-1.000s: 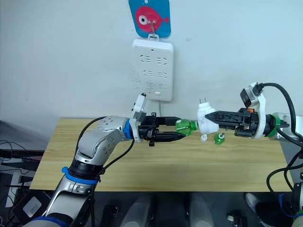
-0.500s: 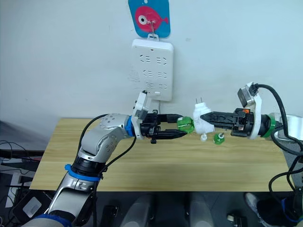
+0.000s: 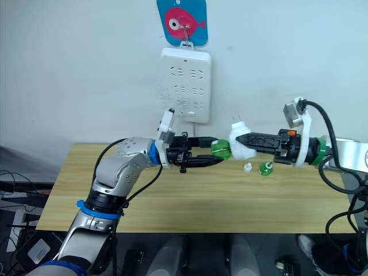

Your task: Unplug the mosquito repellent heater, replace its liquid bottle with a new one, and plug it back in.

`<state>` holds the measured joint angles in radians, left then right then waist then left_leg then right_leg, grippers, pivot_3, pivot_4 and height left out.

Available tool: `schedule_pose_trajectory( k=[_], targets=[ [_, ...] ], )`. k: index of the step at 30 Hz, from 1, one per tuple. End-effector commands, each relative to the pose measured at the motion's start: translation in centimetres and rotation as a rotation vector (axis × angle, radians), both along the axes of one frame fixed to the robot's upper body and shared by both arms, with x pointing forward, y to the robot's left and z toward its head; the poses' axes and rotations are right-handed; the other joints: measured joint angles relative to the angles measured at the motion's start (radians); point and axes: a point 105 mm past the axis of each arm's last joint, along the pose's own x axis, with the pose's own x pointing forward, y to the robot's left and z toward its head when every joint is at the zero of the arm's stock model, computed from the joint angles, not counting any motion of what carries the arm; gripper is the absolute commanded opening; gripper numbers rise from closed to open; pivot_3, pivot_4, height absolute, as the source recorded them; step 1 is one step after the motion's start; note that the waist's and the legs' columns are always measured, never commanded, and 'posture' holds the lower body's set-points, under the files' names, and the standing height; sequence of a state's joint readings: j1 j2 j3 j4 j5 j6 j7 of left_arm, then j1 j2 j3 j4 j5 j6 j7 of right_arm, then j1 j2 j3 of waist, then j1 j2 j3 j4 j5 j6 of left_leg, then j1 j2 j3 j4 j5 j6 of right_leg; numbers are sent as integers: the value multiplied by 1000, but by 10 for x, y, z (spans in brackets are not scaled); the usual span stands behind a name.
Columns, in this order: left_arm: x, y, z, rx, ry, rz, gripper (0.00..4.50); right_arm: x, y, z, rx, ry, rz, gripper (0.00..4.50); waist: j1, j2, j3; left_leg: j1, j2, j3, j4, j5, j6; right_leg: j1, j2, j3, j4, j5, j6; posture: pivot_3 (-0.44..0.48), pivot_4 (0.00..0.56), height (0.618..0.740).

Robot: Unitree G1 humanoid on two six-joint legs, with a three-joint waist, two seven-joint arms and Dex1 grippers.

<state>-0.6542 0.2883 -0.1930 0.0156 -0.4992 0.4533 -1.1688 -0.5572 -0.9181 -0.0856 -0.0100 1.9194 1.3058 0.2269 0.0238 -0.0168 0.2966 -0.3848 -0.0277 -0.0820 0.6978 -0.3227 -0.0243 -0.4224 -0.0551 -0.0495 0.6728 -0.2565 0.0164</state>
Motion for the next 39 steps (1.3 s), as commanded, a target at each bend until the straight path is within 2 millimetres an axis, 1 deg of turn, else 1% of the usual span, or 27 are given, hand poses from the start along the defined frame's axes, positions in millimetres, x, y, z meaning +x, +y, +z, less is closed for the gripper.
schedule_pose_trajectory(
  k=[1,5,10,14,16,18,20,23,25,26,28,30,32,35,38,39],
  targets=[
    [0,-3,5,-3,-34,-2,2226,-6,6,8,12,-39,9,4484,0,0,0,0,0,0,0,0,0,0,0,0,0,0,0,47,287,740],
    [2,-6,10,-14,-42,1,2226,-11,10,3,9,-27,34,4484,0,0,0,0,0,0,0,0,0,0,0,0,0,0,0,45,288,740],
    [1,-5,11,-18,-42,2,2226,-24,17,-3,-8,-18,112,4484,-1,0,0,0,0,0,0,0,0,0,0,0,0,0,0,44,290,740],
    [4,-4,13,-22,-44,16,2226,-32,18,-5,-21,-16,147,4484,-1,0,0,0,0,0,0,0,0,0,0,0,0,0,0,47,291,740],
    [5,-4,15,-29,-44,22,2226,-36,15,-8,-29,-4,152,4484,0,0,0,0,0,0,0,0,0,0,0,0,-1,0,0,49,291,740],
    [5,-2,17,-32,-44,26,2226,-40,4,-13,-60,26,144,4484,0,0,0,0,0,0,0,0,0,0,0,0,-1,0,0,49,290,740],
    [6,1,17,-31,-43,30,2226,-40,-12,-23,-121,52,104,4484,3,0,0,0,0,-1,0,0,0,0,0,0,-1,0,0,49,290,740],
    [5,4,15,-22,-40,29,2226,-34,-28,-32,-168,66,39,4484,2,-1,0,0,0,0,0,-1,1,1,0,0,-2,0,0,47,288,740],
    [2,6,14,-17,-36,22,2226,-26,-46,-39,-203,68,-30,4484,-1,-1,0,1,0,1,0,0,1,1,0,0,-2,0,0,46,287,740],
    [1,7,14,-11,-34,16,2226,-18,-56,-42,-224,62,-82,4320,-1,-1,0,1,0,1,0,0,1,1,0,0,-2,0,0,46,287,740],
    [-2,9,13,2,-29,5,2226,-5,-73,-42,-233,37,-156,3898,-2,0,0,1,0,2,0,0,1,1,0,0,-2,0,0,46,287,740],
    [-4,13,11,16,-28,-1,2226,9,-86,-39,-235,2,-226,3183,-3,0,0,2,0,2,0,0,1,0,0,0,-1,0,0,53,277,740],
    [-6,16,10,25,-26,-2,2226,20,-94,-32,-217,-25,-260,2440,-4,0,0,2,1,3,0,0,1,0,0,1,-1,0,0,54,275,740],
    [-9,20,8,38,-22,-6,2226,29,-97,-24,-205,-57,-251,1344,-3,0,0,2,1,3,0,0,1,0,0,0,-1,0,0,53,266,740],
    [-12,21,7,45,-13,-17,2226,39,-93,-21,-203,-98,-241,230,-2,0,0,2,1,2,0,0,1,0,0,0,-1,0,0,52,265,740],
    [-14,21,7,46,-8,-25,2226,43,-90,-19,-193,-113,-238,19,-1,0,0,2,1,2,0,0,1,0,0,0,-1,0,0,54,262,740]
  ],
)
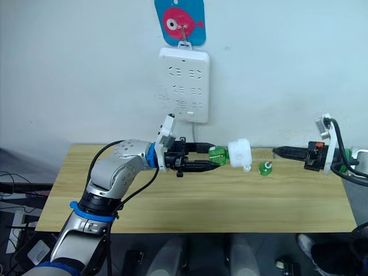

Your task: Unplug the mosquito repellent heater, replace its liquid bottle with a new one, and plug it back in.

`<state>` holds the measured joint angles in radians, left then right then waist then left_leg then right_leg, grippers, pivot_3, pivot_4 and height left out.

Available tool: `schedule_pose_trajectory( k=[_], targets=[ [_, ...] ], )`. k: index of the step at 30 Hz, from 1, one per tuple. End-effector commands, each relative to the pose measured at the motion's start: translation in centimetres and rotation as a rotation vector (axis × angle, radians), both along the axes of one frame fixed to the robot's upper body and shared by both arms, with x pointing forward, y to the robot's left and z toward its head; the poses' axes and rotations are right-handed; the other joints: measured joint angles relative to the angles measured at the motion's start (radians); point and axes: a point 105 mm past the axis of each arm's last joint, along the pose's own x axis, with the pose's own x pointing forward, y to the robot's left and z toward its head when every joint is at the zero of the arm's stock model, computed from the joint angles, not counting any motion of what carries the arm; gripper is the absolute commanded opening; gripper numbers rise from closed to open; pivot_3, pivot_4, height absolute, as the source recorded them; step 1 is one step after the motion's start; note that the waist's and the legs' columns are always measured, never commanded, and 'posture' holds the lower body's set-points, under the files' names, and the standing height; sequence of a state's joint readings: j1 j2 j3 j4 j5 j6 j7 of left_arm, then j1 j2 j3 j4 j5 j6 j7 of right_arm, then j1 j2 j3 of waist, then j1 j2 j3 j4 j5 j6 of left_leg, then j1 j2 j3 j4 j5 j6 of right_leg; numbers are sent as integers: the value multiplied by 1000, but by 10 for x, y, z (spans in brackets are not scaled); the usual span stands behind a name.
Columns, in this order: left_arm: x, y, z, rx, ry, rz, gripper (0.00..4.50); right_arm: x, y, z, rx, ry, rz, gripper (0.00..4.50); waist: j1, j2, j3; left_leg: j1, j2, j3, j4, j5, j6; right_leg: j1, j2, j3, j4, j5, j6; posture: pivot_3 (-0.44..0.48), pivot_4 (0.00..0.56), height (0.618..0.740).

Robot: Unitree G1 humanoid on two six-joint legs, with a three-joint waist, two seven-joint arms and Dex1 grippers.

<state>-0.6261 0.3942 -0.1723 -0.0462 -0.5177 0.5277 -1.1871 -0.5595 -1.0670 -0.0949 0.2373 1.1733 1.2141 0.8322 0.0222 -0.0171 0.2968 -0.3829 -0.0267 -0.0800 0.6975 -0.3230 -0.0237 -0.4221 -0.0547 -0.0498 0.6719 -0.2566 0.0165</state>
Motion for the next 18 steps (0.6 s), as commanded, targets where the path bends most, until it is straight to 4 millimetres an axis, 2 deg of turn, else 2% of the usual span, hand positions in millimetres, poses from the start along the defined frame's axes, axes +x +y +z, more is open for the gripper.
schedule_pose_trajectory(
  k=[1,6,9,12,18],
  targets=[
    [-14,-3,12,-35,-23,-64,2226,11,8,8,29,-63,24,19,0,0,0,0,0,0,0,0,0,0,0,0,0,0,0,54,262,740],
    [-18,-3,12,-28,3,-83,2226,16,40,18,132,-80,112,19,1,0,0,0,0,0,0,0,0,0,0,0,0,0,0,62,256,740],
    [-18,-2,13,-31,11,-78,2226,2,65,17,174,-58,223,19,2,0,0,-1,0,-1,0,0,0,0,0,0,0,0,0,67,256,740],
    [-16,-2,15,-38,15,-65,2226,-13,80,14,211,-23,293,19,3,0,0,-1,0,-2,0,0,0,0,0,0,0,0,0,68,262,740],
    [-7,0,17,-56,6,-13,2226,-41,91,6,241,35,380,19,4,0,0,-1,-1,-3,1,0,0,0,-1,0,0,0,0,66,271,740]
  ],
)
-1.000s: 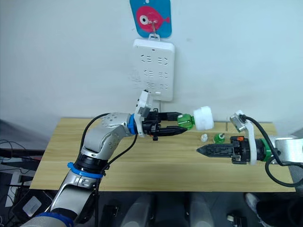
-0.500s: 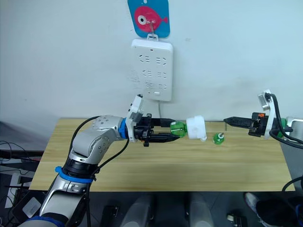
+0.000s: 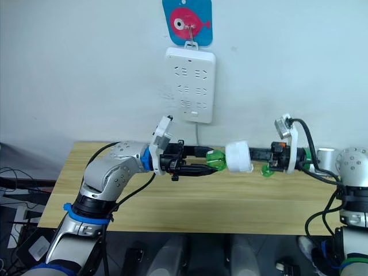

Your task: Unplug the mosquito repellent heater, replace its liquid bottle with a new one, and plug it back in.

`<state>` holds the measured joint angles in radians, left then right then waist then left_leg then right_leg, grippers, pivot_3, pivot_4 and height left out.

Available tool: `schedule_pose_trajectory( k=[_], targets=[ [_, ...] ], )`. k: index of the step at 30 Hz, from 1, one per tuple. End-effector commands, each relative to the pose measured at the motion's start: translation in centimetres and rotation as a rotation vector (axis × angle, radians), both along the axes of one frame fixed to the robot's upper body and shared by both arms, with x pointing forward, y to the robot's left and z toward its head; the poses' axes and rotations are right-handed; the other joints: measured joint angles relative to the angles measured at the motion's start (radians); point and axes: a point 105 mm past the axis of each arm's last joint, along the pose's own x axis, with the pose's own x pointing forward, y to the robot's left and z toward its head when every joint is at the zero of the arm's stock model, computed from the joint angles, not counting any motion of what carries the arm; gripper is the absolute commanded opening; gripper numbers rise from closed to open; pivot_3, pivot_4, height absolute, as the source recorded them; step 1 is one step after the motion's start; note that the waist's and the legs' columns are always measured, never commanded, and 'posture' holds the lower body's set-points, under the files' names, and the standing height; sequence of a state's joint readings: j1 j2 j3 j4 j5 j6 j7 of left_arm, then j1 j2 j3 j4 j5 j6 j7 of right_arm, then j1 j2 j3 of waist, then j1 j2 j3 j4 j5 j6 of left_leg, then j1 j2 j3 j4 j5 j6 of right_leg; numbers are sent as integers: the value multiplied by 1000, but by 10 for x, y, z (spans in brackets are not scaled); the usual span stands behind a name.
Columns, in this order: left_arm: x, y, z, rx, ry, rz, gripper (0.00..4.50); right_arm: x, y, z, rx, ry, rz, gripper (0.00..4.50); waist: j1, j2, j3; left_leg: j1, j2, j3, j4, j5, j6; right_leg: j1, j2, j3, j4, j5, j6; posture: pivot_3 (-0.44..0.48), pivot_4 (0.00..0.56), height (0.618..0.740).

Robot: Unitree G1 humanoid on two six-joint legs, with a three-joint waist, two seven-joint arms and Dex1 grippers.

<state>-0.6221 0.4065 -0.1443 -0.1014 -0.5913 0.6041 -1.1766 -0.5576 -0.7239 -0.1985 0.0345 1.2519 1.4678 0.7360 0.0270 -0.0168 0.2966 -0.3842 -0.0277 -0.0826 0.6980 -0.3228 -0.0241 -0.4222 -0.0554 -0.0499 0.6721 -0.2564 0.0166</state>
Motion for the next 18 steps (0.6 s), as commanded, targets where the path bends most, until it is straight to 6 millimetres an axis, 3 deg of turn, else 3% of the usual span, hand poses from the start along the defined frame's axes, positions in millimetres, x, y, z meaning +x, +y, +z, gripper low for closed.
schedule_pose_trajectory(
  k=[1,6,14,18],
  targets=[
    [3,-2,7,-20,-36,23,2226,-20,6,18,46,-45,81,19,-1,0,0,0,0,0,0,0,0,0,0,0,0,0,0,64,273,740],
    [7,-1,3,-14,-43,43,2226,-35,7,25,57,-45,132,19,-4,0,0,1,0,1,0,0,0,0,0,0,1,0,0,61,276,740],
    [4,-3,-5,13,-53,28,2226,-36,20,68,140,-130,191,19,-6,0,0,1,0,2,0,0,0,0,0,1,1,0,0,47,277,740],
    [3,-4,-5,17,-55,17,2226,0,27,74,91,-196,12,19,-8,0,0,1,0,2,0,0,0,0,0,1,1,0,0,45,279,740]
  ],
)
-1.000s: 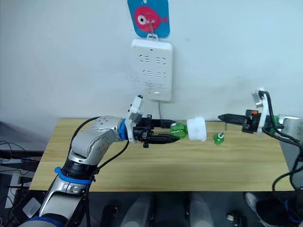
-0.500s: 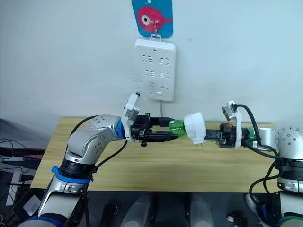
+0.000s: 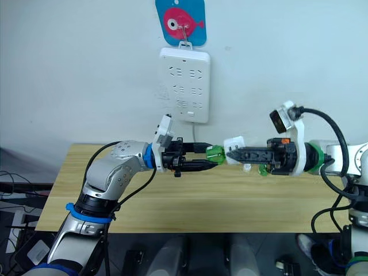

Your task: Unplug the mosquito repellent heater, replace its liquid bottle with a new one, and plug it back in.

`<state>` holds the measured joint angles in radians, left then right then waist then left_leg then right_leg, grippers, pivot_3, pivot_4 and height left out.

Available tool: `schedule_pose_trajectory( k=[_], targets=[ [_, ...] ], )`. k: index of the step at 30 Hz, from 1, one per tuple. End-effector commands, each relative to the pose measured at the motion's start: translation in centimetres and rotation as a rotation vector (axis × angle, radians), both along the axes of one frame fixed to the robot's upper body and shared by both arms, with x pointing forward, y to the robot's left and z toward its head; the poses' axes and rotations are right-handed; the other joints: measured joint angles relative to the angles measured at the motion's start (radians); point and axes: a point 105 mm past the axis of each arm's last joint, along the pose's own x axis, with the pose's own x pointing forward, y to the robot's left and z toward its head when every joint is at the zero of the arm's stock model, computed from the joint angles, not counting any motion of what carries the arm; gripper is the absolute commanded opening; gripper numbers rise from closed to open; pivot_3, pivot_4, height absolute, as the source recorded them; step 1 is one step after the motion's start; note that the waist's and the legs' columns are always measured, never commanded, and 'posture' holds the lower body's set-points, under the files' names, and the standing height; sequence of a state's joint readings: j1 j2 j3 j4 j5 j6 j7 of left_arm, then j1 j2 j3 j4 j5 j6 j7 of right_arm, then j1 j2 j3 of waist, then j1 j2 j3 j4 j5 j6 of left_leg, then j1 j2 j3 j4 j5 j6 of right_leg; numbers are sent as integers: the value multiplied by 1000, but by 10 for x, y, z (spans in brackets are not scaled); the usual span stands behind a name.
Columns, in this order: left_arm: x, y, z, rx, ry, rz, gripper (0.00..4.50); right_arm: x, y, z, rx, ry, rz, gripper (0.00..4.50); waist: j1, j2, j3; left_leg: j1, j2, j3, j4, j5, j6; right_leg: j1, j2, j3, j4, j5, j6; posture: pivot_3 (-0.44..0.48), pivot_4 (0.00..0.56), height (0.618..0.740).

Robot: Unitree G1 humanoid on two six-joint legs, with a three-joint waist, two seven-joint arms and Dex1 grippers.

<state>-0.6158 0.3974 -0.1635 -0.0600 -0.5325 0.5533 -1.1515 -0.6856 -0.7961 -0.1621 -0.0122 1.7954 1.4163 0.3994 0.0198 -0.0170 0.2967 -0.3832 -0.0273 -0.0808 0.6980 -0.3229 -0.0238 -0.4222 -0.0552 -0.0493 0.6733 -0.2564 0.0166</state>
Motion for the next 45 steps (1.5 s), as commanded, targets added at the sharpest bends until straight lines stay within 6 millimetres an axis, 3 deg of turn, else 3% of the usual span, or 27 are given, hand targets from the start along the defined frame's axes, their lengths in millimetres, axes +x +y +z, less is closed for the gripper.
schedule_pose_trajectory(
  k=[1,4,6,12,17,22,25,30,34,39,45],
  targets=[
    [-7,-3,6,-12,-39,-45,2226,32,-1,1,-51,-59,-188,19,0,0,0,0,0,0,0,0,0,0,0,0,0,0,0,44,277,740],
    [-10,-4,6,-11,-36,-60,2226,61,-13,-17,-174,-100,-349,19,0,0,0,0,0,0,0,0,0,0,0,0,0,0,0,44,276,740],
    [-11,-4,7,-12,-34,-66,2226,68,-19,-24,-207,-105,-381,19,2,0,0,-1,0,-1,0,0,0,0,0,0,0,0,0,44,276,740],
    [-11,-3,9,-17,-30,-69,2226,63,-25,-43,-242,-88,-320,19,2,0,0,-2,0,-1,0,0,0,-1,0,0,-1,0,0,48,281,740],
    [-10,-1,5,-9,-25,-58,2226,67,-29,-37,-187,-78,-355,19,-1,0,0,-1,0,0,0,0,0,-1,0,0,0,0,0,50,283,740],
    [-10,2,3,-5,-22,-46,2226,73,-47,-33,-191,-83,-423,19,0,0,0,-1,0,0,0,0,0,-1,0,0,0,0,0,51,284,740],
    [-9,5,0,4,-22,-35,2226,70,-54,-19,-133,-66,-410,19,1,0,0,-1,0,0,0,0,0,-1,0,0,-1,0,0,51,280,740],
    [-9,7,-2,10,-19,-31,2226,42,-44,2,-50,-56,-215,19,1,0,0,-1,0,0,0,0,0,-1,0,0,0,0,0,46,276,740],
    [-10,5,-1,9,-22,-41,2226,42,-26,2,-46,-72,-181,19,-1,0,0,-1,0,0,0,0,0,-1,0,0,0,0,0,47,271,740],
    [-13,2,1,11,-30,-62,2226,50,-10,-14,-105,-69,-214,19,1,0,0,-1,0,0,0,0,0,-1,0,0,0,0,0,49,268,740],
    [-15,2,1,9,-36,-65,2226,49,-10,-30,-215,-99,-221,19,3,0,0,-1,0,-1,-1,0,0,-2,0,0,0,0,0,60,260,740]
  ],
)
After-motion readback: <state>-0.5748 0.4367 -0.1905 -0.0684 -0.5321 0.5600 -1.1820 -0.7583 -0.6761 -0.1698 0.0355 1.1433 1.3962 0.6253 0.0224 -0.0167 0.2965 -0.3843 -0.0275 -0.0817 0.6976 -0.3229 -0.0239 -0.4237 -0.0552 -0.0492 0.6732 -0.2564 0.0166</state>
